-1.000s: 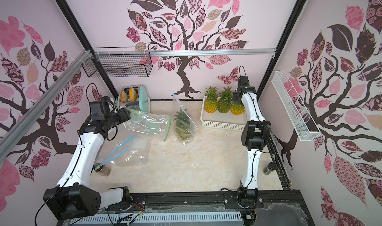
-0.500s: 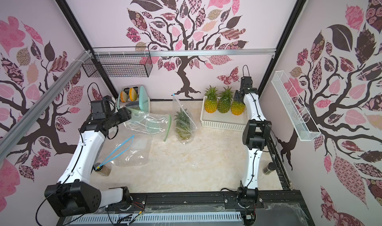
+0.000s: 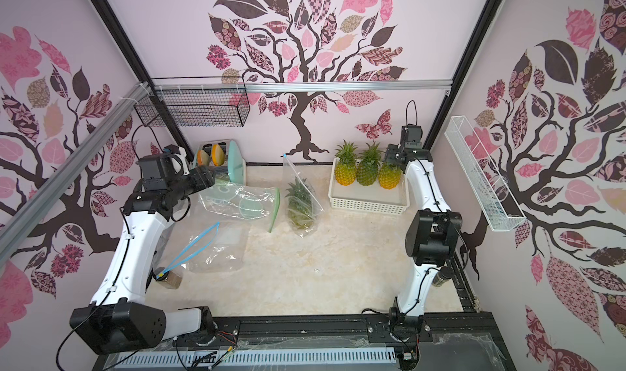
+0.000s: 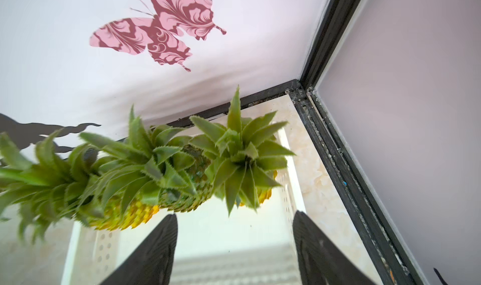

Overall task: Open the zip-top bag and take out the pineapple
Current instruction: Place the pineapple in the basket, then pick up the zipper food storage bag at the center of the board.

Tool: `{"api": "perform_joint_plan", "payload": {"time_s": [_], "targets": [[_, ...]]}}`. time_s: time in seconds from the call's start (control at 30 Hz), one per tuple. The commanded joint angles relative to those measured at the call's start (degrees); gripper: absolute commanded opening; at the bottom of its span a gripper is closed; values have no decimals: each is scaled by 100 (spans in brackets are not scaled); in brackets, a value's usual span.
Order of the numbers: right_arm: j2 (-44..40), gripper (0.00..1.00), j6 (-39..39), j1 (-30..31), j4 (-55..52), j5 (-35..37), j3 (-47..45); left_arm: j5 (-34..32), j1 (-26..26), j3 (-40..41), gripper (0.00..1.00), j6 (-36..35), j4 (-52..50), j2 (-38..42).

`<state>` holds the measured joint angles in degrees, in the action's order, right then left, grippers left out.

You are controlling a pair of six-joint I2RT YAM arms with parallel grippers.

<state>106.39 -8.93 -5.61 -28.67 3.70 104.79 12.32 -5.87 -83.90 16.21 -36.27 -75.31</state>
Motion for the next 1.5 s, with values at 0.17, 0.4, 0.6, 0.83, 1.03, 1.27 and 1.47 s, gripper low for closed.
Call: {"api": "perform_joint_plan", "payload": {"time_s": [0.17,0.4,0.6,0.83,1.03,1.27,1.47], "targets": [[-1520,72,269,685,-361,-1360,-752,1815,486,-1049,84,-146,-113,-672],[-1800,76,342,2472,-773,-1964,-409,2226,712,-56,84,136,254,-345],[-1321,77,296,3537,-946,-1656,-41,2403,738,826,83,295,463,145],[-549,77,198,4057,-1025,-1334,254,2387,748,1518,83,261,419,615],[247,77,172,4244,-1295,-1038,819,2408,744,1793,83,244,417,763],[638,66,104,4258,-1500,-658,908,2293,738,1884,82,149,388,826],[394,11,207,4245,-1440,-556,587,2373,742,1821,81,164,418,764]]}}
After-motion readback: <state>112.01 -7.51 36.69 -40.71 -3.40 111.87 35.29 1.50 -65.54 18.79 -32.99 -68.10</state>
